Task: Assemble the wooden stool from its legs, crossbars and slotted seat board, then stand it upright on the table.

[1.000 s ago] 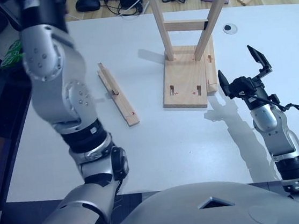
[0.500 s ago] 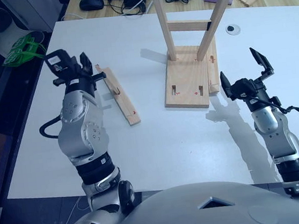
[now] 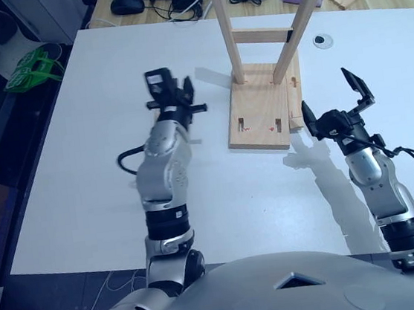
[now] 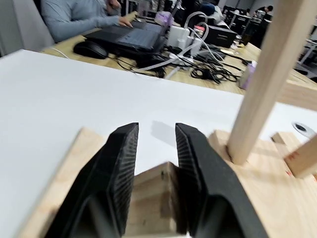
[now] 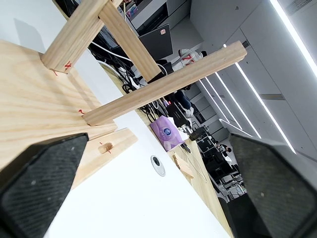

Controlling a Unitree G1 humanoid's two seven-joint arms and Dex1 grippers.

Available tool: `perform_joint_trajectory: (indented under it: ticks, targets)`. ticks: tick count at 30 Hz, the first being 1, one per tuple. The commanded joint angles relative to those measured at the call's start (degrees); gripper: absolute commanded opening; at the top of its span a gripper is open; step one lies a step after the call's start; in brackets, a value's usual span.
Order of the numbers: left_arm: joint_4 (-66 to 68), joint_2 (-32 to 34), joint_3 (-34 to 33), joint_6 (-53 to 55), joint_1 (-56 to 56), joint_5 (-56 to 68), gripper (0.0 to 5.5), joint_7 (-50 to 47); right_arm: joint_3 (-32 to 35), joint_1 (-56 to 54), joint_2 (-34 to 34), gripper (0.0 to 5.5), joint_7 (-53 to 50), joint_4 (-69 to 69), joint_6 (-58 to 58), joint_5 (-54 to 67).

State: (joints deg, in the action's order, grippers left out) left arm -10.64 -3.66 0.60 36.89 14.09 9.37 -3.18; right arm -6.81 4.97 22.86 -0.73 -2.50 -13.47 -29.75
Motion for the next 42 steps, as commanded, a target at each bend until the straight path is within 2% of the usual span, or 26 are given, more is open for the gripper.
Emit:
perform_joint_trajectory:
  ticks: [1,14,28,30,32,33,34,36,39,42]
  targets:
    - [1.7,-2.3,3.2,1.8,1.0,-0.3,1.35,0.1,0.0,-0.7,0.1,5.40,-0.1,0.4,0.2,-0.4]
    - [-2.6,2.4,7.5,-0.8,-0.5,-4.8,1.35,1.7,-0.4,-0.3,-0.7,5.40,-0.6,0.2,0.6,-0.5]
    - [-5.2,1.2,5.9,0.5,1.8,-3.1,3.48,3.8,-0.7,-0.5,-0.9,5.40,-1.6,0.8,0.7,-0.5]
    - [-2.7,7.3,6.1,3.3,3.6,-2.7,3.53,9.8,-0.8,-0.5,-1.0,5.40,-1.8,0.8,0.8,-0.4]
    - [-1.0,15.8,4.5,4.3,5.5,-3.1,3.53,15.9,-0.8,-0.3,-1.2,5.40,-1.8,0.6,1.0,-0.4]
    - [-0.6,22.2,3.4,5.8,6.8,-1.8,3.53,21.8,-0.5,0.3,-1.3,5.40,-2.1,0.1,1.2,-0.3]
    - [2.6,28.2,2.0,7.2,9.9,-0.5,3.53,27.6,-0.4,1.4,-1.6,5.40,-2.5,-0.2,1.4,-0.4]
    - [12.3,35.0,2.3,7.2,17.1,-0.5,3.53,35.4,-0.5,3.2,-2.4,5.40,-3.5,-1.0,1.9,-0.9]
    - [30.3,37.7,7.8,3.2,27.3,-4.0,3.53,43.7,-1.2,5.3,-4.4,5.40,-5.0,-2.8,3.4,-1.8]
    - [44.1,34.7,12.6,2.7,37.0,-5.9,3.53,51.0,-1.2,8.5,-6.3,5.40,-7.4,-3.8,4.6,-3.0]
